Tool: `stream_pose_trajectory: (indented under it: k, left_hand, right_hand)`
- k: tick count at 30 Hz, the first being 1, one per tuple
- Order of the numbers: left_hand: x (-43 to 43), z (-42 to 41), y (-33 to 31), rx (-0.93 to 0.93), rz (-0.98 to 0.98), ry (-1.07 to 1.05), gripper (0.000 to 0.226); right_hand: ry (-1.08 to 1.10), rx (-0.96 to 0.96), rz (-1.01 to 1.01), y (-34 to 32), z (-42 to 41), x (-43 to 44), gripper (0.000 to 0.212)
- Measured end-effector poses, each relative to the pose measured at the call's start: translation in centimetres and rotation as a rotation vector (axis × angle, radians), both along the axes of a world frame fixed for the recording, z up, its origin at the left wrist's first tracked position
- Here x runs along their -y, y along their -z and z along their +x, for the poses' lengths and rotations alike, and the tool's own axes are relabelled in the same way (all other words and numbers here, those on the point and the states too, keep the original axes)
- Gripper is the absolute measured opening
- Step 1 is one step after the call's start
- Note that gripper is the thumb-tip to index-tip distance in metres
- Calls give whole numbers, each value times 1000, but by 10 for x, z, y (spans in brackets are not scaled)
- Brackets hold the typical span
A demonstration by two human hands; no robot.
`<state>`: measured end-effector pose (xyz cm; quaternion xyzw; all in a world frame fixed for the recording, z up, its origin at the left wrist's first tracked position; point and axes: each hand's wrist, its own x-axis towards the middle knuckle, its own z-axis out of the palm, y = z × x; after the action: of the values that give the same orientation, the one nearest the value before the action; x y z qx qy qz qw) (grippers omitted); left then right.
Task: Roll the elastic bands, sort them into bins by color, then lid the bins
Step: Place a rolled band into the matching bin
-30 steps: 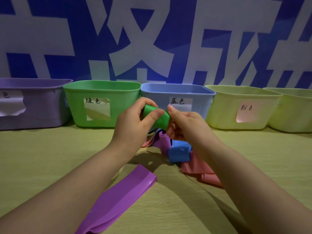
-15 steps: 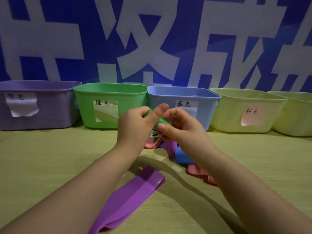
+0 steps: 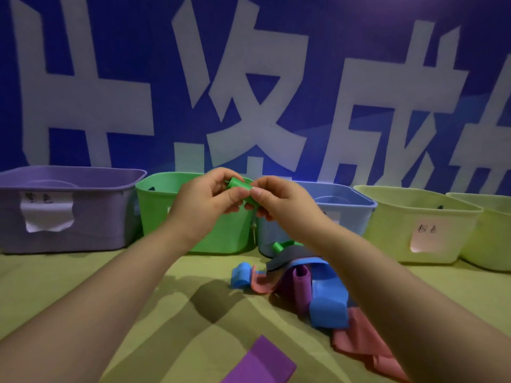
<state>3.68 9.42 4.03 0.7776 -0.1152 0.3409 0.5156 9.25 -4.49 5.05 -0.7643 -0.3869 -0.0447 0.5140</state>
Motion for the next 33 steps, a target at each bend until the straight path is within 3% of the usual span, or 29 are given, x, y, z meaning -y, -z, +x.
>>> stream_pose_trajectory:
  k: [6, 12, 15, 19, 24, 33]
  left_hand:
    - [-56, 29, -9, -117, 424, -328, 19]
    - [-85, 52, 0, -244, 628, -553, 43]
    - [-96, 56, 13, -304, 719, -588, 31]
    - [-100, 57, 22, -251, 737, -589, 26]
    - [-95, 56, 21, -247, 791, -643, 29]
    - [-26, 28, 34, -109, 691, -592, 25]
  right_hand:
    - [112, 171, -79, -4, 38, -51, 20]
    - [280, 282, -169, 11, 70, -92, 28]
    - [371, 250, -213, 17, 76, -99, 27]
    - [369, 299, -376, 17, 71, -104, 29]
    - [351, 287, -268, 16, 62, -83, 29]
    - [401, 283, -162, 27, 27, -40, 22]
